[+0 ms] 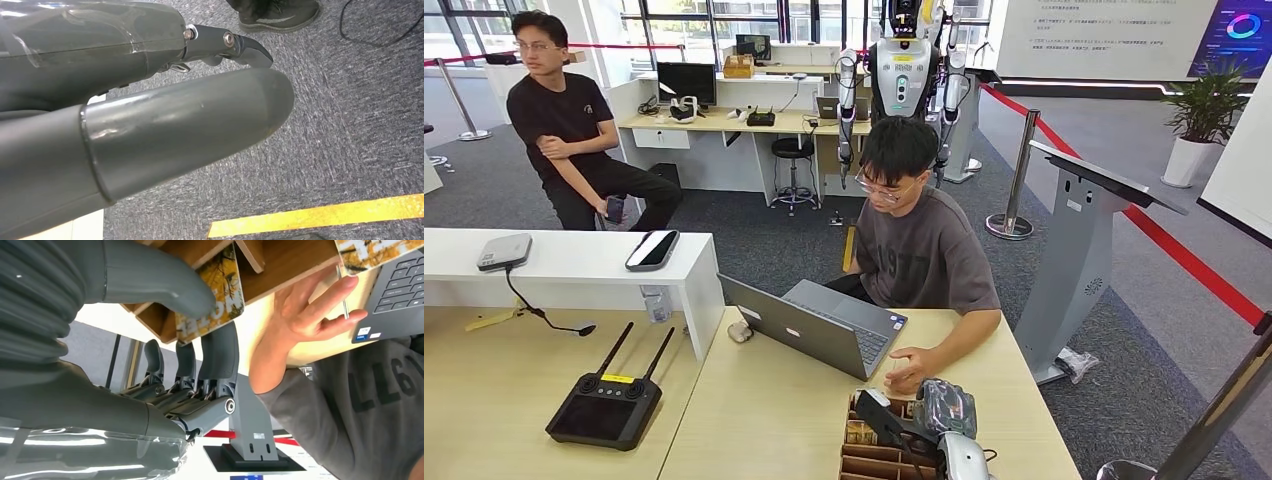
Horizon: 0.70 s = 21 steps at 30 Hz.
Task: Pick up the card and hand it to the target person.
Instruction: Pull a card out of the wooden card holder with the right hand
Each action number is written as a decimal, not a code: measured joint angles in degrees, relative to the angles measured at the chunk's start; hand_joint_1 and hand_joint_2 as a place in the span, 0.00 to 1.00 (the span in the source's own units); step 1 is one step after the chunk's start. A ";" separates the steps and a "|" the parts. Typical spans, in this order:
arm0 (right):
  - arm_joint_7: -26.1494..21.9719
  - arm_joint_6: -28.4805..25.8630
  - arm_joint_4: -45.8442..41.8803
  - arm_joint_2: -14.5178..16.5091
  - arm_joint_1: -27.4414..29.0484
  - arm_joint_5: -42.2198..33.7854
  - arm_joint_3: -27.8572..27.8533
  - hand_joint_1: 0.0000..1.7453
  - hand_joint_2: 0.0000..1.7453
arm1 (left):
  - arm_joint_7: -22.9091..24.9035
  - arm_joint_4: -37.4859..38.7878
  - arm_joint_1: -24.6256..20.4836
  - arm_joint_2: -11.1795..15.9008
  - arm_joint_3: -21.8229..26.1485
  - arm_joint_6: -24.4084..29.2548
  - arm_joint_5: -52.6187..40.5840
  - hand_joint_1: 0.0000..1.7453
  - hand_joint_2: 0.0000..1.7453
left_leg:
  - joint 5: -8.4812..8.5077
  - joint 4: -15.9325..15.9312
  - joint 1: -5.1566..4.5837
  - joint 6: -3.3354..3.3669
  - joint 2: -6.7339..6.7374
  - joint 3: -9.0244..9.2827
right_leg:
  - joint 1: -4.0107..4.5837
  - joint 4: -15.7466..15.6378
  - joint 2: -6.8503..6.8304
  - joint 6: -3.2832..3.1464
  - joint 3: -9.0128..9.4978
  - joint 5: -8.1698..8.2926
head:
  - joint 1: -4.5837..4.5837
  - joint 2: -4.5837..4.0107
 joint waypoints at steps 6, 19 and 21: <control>-0.28 -0.34 0.00 0.02 -0.05 -0.22 0.00 0.75 1.00 | -0.02 0.00 -0.03 -0.02 0.00 -0.01 0.00 0.00 0.00 | 0.00 0.00 0.00 0.00 0.00 0.00 | 0.00 0.00 0.00 0.00 0.00 0.00 | 0.00 0.00; -1.08 -1.85 -0.05 0.02 -0.08 0.49 0.01 0.80 1.00 | -0.04 0.00 -0.06 -0.02 -0.02 0.00 0.05 0.00 0.00 | 0.00 0.00 0.00 0.00 0.00 0.00 | 0.00 0.00 0.00 0.00 0.01 0.00 | 0.00 0.00; -1.25 -2.01 -0.17 0.02 -0.09 0.73 0.02 0.82 1.00 | -0.05 0.00 -0.06 -0.02 -0.02 0.01 0.13 0.00 0.00 | 0.00 0.00 0.00 0.00 0.00 0.00 | 0.00 0.00 0.00 0.00 0.01 0.00 | 0.01 0.00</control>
